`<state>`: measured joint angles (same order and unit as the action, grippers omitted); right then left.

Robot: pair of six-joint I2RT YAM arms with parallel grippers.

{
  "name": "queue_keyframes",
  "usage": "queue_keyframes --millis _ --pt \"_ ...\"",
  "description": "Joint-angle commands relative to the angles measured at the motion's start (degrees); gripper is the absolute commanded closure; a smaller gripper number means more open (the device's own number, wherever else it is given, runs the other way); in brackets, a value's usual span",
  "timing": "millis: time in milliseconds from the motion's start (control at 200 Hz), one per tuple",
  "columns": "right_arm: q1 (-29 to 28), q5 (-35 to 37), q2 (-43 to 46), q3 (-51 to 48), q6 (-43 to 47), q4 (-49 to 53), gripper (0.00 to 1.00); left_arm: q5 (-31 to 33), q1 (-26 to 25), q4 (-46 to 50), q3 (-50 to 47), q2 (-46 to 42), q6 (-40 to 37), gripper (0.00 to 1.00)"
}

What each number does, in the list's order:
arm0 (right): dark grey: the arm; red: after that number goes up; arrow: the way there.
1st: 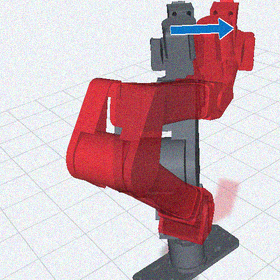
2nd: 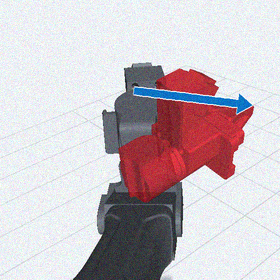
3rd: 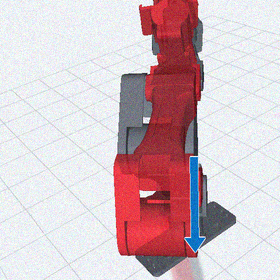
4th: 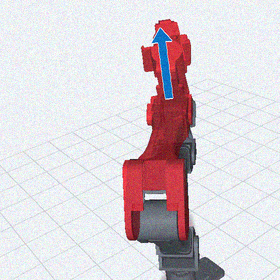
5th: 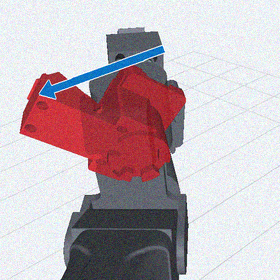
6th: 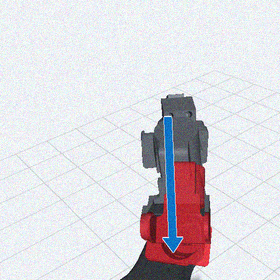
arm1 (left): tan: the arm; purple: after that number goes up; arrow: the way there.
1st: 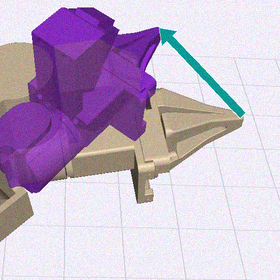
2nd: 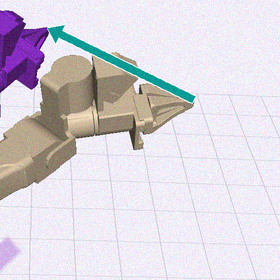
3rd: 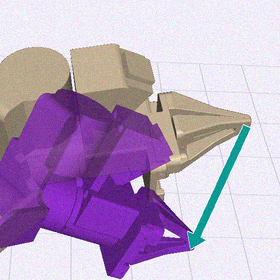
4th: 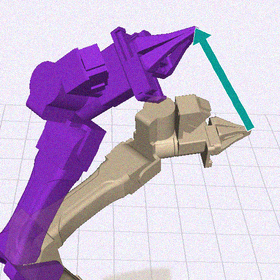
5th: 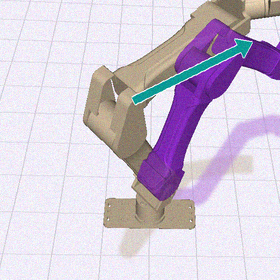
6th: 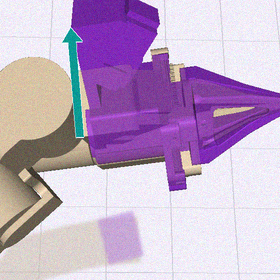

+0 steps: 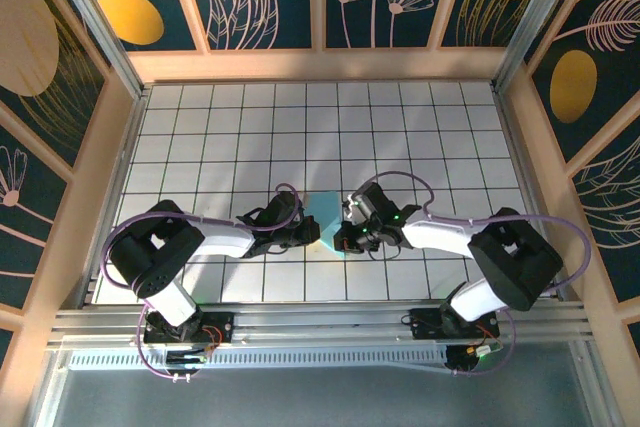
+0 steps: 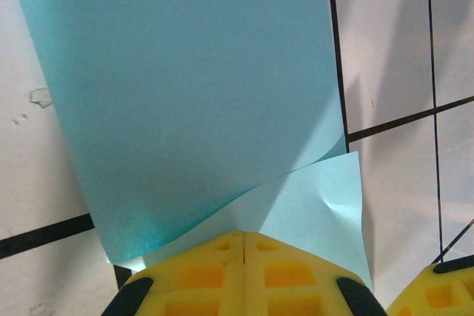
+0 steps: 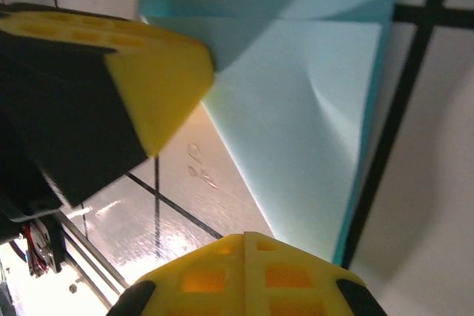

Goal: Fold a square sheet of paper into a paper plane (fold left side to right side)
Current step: Third fold the triangle at the center of the table.

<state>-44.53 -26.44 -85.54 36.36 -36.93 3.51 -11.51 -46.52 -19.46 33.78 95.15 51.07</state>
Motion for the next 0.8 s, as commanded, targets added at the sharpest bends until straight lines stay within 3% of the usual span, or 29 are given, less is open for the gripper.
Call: queue_keyframes --millis 0,435,796 --pt "-1.0 0.8 -3.4 3.1 -0.6 -2.5 1.00 2.4 -0.1 4.4 0.0 1.8 -0.5 1.00" --pt "-1.9 2.0 -10.2 5.4 0.0 -4.1 1.00 3.1 -0.1 5.4 -0.1 1.1 -0.7 1.00" --pt "-1.8 1.7 -6.1 -2.0 -2.5 -2.5 1.00 5.2 0.0 7.9 0.3 0.5 -1.7 1.00"
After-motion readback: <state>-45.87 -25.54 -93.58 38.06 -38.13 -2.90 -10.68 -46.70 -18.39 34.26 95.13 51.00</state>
